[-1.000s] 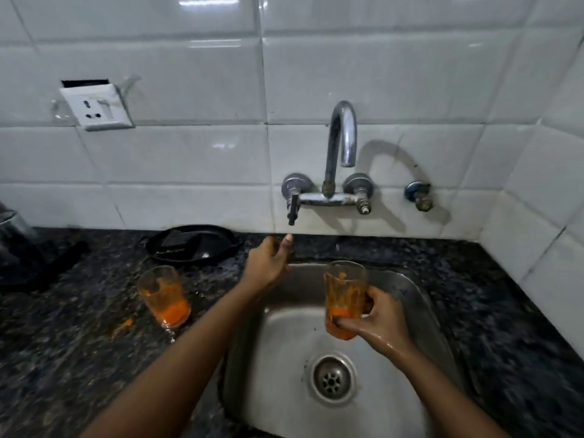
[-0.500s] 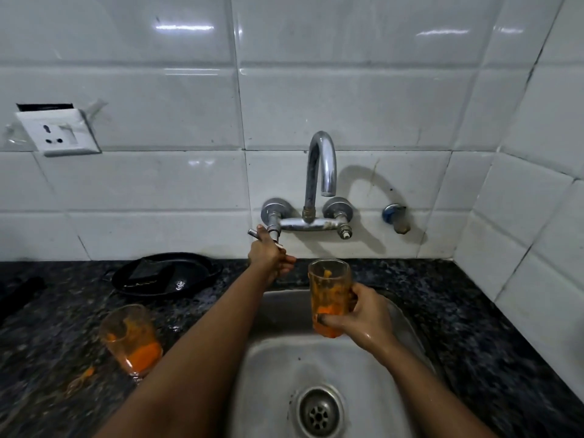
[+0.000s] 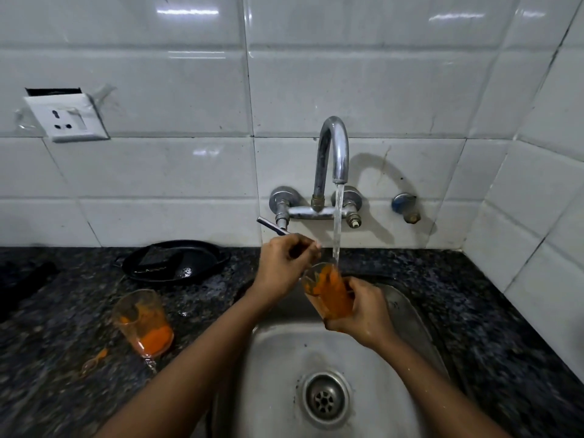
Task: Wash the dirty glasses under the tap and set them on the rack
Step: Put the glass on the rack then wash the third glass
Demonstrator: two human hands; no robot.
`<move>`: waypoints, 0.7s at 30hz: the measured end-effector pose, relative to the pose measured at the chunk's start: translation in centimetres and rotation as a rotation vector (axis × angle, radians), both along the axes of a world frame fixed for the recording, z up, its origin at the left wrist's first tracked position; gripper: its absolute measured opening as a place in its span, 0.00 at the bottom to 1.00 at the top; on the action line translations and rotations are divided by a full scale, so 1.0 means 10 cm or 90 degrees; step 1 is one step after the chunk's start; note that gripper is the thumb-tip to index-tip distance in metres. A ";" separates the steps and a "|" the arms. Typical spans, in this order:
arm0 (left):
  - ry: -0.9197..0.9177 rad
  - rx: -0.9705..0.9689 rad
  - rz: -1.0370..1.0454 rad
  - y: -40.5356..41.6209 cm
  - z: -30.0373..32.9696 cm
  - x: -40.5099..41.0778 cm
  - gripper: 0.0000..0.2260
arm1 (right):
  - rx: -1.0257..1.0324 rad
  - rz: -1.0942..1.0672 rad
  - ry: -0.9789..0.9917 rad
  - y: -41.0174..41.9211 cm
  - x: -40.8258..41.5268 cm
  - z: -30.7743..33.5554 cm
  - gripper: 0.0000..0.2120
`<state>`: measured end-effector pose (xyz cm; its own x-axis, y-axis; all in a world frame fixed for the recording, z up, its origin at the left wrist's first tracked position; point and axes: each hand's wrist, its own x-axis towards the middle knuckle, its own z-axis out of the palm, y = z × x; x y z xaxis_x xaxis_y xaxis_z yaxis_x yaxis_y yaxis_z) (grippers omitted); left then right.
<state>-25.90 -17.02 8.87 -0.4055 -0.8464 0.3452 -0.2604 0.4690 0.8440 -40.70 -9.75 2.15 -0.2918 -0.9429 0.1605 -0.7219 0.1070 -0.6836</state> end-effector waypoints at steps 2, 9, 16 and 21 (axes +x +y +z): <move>-0.110 -0.018 -0.037 0.01 0.06 -0.03 0.07 | -0.011 -0.005 0.008 0.01 -0.01 -0.02 0.30; -0.314 0.164 -0.212 -0.01 -0.02 -0.26 0.08 | -0.014 -0.019 0.064 -0.02 -0.12 0.04 0.32; -0.403 0.153 -0.365 -0.02 0.05 -0.56 0.09 | -0.050 0.007 0.172 -0.16 -0.28 0.15 0.37; -0.751 -0.139 -0.327 -0.02 -0.02 -0.82 0.17 | -0.083 0.091 0.196 -0.16 -0.28 0.18 0.37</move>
